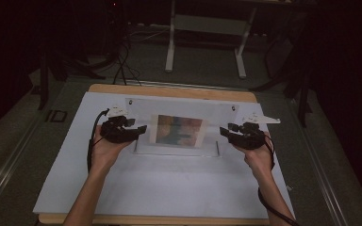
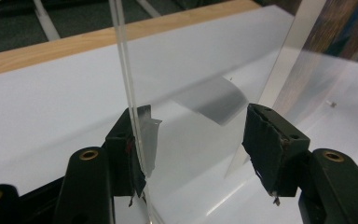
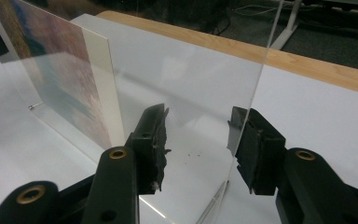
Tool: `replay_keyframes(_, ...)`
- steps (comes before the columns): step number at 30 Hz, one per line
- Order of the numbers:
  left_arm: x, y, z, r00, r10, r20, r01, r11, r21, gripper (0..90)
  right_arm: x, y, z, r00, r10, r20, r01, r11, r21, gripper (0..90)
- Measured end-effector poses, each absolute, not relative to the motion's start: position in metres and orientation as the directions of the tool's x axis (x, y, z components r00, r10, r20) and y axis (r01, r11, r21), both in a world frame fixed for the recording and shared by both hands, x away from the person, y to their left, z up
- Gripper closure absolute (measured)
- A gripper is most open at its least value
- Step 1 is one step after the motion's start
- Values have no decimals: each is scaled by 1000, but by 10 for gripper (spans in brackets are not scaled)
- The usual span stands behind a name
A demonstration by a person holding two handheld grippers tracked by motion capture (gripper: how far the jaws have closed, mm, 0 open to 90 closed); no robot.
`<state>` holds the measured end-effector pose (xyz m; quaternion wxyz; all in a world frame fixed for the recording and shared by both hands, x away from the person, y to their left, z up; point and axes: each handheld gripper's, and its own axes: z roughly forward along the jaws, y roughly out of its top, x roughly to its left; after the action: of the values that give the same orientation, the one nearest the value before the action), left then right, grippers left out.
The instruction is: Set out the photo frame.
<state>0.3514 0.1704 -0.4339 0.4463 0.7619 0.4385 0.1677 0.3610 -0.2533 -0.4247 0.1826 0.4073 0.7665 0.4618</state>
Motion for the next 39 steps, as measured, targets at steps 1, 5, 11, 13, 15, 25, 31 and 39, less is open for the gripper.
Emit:
replay_keyframes(1,351,171,-434,558,818,-141,522,-214,825,414,360,-252,-425,-601,793,105,458,234,858,560)
replay_keyframes(5,350,174,-436,572,808,-144,515,-217,829,417,358,-251,-425,-606,789,102,456,239,857,561)
replay_keyframes(11,348,177,-441,582,798,-155,500,-201,842,426,357,-253,-427,-610,784,116,456,227,861,566)
replay_keyframes(13,348,178,-442,587,793,-161,496,-195,846,427,355,-253,-427,-611,783,116,451,224,864,569)
replay_keyframes(15,349,179,-442,587,794,-159,495,-196,847,426,354,-253,-427,-611,783,116,450,222,865,572)
replay_keyframes(25,349,180,-444,587,790,-178,496,-177,850,422,353,-254,-429,-610,784,118,442,213,871,575)
replay_keyframes(31,350,184,-451,589,771,-242,507,-119,854,401,355,-256,-430,-627,768,130,444,215,870,541)
replay_keyframes(39,346,187,-451,575,783,-238,499,-104,861,371,355,-259,-435,-613,782,112,448,227,865,493)
